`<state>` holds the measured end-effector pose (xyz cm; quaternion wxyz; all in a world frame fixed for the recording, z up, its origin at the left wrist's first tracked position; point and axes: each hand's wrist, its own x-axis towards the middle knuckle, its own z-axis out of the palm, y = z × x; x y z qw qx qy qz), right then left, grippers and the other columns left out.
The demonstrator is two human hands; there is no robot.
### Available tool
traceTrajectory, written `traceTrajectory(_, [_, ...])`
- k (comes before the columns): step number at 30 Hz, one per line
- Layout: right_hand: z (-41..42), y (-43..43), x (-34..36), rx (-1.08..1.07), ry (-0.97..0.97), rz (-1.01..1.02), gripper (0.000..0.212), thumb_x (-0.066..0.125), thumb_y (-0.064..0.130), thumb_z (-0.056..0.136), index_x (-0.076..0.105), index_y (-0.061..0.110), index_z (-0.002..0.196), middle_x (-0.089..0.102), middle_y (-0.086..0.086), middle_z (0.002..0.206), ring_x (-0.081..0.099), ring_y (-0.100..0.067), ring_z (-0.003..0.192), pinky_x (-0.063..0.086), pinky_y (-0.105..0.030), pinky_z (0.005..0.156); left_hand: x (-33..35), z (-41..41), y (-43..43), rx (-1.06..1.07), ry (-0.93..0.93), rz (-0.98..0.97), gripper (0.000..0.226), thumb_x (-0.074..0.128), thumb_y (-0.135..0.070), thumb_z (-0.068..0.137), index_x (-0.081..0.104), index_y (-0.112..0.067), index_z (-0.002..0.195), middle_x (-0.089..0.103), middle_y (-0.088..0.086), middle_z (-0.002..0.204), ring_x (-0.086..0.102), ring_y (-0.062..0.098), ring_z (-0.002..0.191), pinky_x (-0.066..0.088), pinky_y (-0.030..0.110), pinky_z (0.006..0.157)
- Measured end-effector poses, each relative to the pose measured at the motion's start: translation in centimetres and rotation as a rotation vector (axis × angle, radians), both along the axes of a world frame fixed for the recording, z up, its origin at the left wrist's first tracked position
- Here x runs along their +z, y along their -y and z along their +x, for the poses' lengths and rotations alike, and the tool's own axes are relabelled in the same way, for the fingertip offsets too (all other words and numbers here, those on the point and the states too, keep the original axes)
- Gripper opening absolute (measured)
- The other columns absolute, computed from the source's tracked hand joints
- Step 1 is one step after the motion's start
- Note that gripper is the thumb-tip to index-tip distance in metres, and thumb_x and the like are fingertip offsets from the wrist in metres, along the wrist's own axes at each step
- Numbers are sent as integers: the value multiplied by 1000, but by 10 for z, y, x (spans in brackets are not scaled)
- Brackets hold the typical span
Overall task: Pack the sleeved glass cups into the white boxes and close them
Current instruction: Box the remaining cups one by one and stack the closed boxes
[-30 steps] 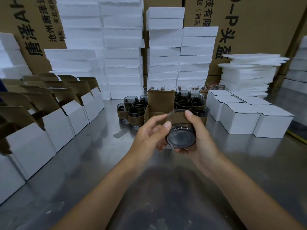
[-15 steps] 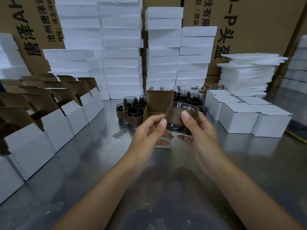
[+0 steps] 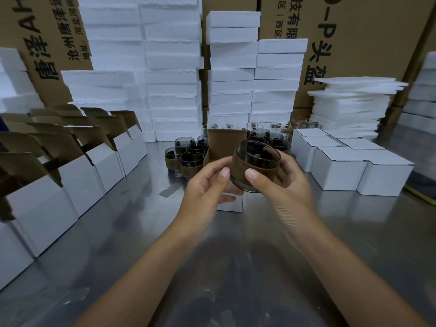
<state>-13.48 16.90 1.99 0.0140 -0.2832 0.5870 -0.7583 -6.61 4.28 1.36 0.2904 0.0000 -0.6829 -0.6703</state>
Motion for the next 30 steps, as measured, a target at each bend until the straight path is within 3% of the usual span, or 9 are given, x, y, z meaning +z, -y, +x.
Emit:
traceTrajectory(3, [2, 0, 2, -7, -2, -40, 64, 86, 36, 52, 60, 27, 109, 69, 15, 103, 63, 2, 100, 50, -13, 78, -2, -2, 2, 195, -25, -137, 18, 51, -19, 95, 60, -28, 107, 66, -6, 81, 61, 9, 67, 52, 19, 61])
traceTrajectory(6, [4, 0, 5, 1, 1, -88, 65, 78, 35, 49, 59, 24, 109, 68, 12, 104, 64, 4, 96, 49, -10, 74, -6, -3, 10, 395, -32, -410, 17, 55, -18, 93, 61, -28, 106, 59, 1, 82, 53, 12, 70, 47, 28, 61])
traceTrajectory(10, [6, 0, 5, 26, -20, -95, 64, 77, 25, 53, 57, 20, 113, 66, 12, 104, 64, 6, 93, 48, -8, 69, -14, -4, 17, 565, 110, -755, 28, 53, -31, 92, 56, -30, 120, 44, -11, 90, 47, 3, 75, 37, 16, 58])
traceTrajectory(14, [7, -1, 5, 29, -54, -65, 65, 78, 32, 52, 58, 25, 113, 68, 13, 104, 63, 4, 98, 50, -11, 75, -18, -6, 19, 599, 207, -801, 24, 54, -36, 92, 59, -31, 115, 42, -6, 96, 44, 2, 77, 41, 15, 62])
traceTrajectory(18, [5, 0, 3, 40, -93, -44, 62, 83, 31, 55, 58, 30, 112, 68, 12, 110, 62, 0, 104, 51, -23, 90, -15, -3, 17, 566, 145, -853, 13, 61, -33, 88, 64, -32, 101, 40, -6, 91, 42, 0, 79, 37, 14, 60])
traceTrajectory(22, [2, 1, 2, 16, -150, -37, 52, 79, 25, 62, 59, 33, 109, 68, 15, 109, 60, -2, 108, 49, -22, 91, -15, -1, 12, 495, 37, -916, 18, 68, -27, 84, 68, -24, 102, 43, -6, 86, 44, 5, 75, 39, 17, 58])
traceTrajectory(26, [2, 1, 1, -9, -189, -10, 55, 79, 29, 64, 58, 32, 115, 66, 11, 114, 58, -6, 114, 45, -35, 102, -16, 0, 10, 395, -41, -952, 19, 70, -25, 83, 65, -19, 100, 48, -3, 87, 46, 8, 72, 45, 23, 55])
traceTrajectory(30, [3, 1, 1, -58, -219, 37, 58, 78, 34, 65, 58, 32, 119, 65, 16, 113, 57, -2, 113, 46, -36, 101, -17, -1, 7, 372, -71, -969, 21, 71, -25, 82, 65, -16, 99, 49, -6, 88, 48, 4, 72, 45, 18, 56])
